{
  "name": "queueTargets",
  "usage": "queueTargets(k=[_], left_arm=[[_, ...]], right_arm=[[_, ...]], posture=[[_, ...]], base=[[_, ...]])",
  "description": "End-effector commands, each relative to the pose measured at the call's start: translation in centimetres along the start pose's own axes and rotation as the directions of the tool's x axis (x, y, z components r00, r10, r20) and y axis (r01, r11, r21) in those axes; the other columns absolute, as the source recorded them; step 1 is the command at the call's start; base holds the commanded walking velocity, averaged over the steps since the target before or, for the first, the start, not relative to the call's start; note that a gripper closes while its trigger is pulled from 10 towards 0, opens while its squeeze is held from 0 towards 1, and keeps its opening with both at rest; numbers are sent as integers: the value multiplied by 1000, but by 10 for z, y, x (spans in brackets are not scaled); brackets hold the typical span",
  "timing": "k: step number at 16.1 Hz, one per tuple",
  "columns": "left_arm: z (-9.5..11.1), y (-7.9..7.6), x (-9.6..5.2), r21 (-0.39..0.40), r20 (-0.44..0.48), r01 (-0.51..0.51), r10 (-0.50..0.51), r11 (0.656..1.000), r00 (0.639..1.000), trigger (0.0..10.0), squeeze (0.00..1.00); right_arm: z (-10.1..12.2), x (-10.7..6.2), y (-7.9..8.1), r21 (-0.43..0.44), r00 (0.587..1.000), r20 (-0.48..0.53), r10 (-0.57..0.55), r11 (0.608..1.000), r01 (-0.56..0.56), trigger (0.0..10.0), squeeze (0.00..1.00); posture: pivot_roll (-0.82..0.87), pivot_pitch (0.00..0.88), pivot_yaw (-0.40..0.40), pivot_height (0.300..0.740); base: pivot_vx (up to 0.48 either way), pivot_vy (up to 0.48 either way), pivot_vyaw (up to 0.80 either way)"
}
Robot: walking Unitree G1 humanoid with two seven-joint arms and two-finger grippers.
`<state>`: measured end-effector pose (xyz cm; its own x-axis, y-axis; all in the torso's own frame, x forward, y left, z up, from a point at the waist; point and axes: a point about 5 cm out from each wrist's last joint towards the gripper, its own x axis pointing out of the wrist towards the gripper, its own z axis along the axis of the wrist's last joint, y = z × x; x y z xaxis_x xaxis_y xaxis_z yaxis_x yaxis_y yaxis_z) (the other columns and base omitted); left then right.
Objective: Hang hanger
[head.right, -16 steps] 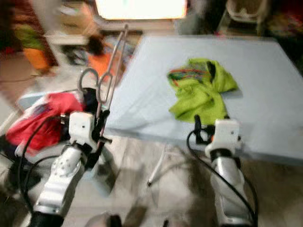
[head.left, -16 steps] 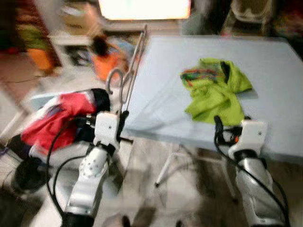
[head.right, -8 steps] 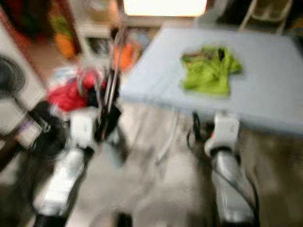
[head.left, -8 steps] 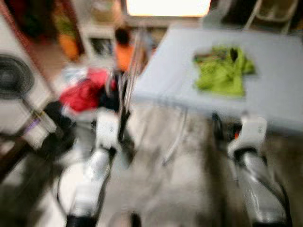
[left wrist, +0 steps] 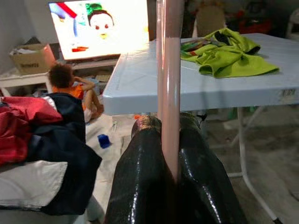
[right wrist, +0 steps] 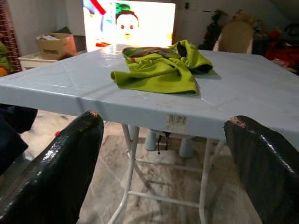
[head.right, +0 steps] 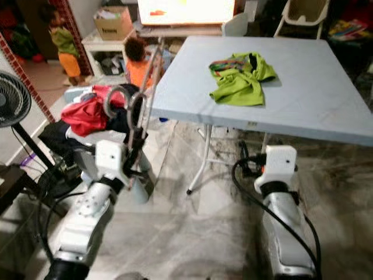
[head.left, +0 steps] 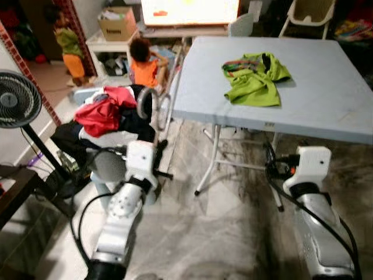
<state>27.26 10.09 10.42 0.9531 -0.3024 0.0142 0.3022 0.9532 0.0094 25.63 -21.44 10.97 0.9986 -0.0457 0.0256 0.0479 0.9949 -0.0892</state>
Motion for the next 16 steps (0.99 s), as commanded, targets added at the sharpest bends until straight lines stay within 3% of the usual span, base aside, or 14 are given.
queueTargets(k=[1, 10, 14, 15, 16], left_arm=[[1, 11, 0, 16, -9, -24, 24, 1000, 1000, 10000, 0], [-6, 9, -1, 32, -62, 17, -15, 999, 998, 10000, 0], [-5, 15, 4, 35, -70, 16, -13, 999, 997, 10000, 0], [-5, 17, 5, 42, -78, 33, -29, 999, 997, 10000, 0], [-22, 12, 1, 49, -212, 216, -201, 975, 956, 10000, 0]], right_arm=[[3, 3, 7, 19, 1000, 10, 27, 999, -27, 10000, 0], [3, 4, 0, -26, 1000, 11, -23, 999, 24, 10000, 0], [1, 3, -1, -30, 1000, -6, -15, 999, 15, 10000, 0], [1, 4, 0, -39, 1000, -9, 1, 999, -1, 10000, 0], [1, 3, 6, -94, 994, -18, 105, 990, -106, 10000, 0]], posture=[[-65, 0, 48, 740], [-69, 0, 47, 740], [-71, 0, 47, 740], [-71, 0, 47, 740], [-74, 0, 48, 740]], base=[[0, 476, 0], [0, 476, 0], [0, 435, 0], [0, 0, 0], [0, 0, 0]])
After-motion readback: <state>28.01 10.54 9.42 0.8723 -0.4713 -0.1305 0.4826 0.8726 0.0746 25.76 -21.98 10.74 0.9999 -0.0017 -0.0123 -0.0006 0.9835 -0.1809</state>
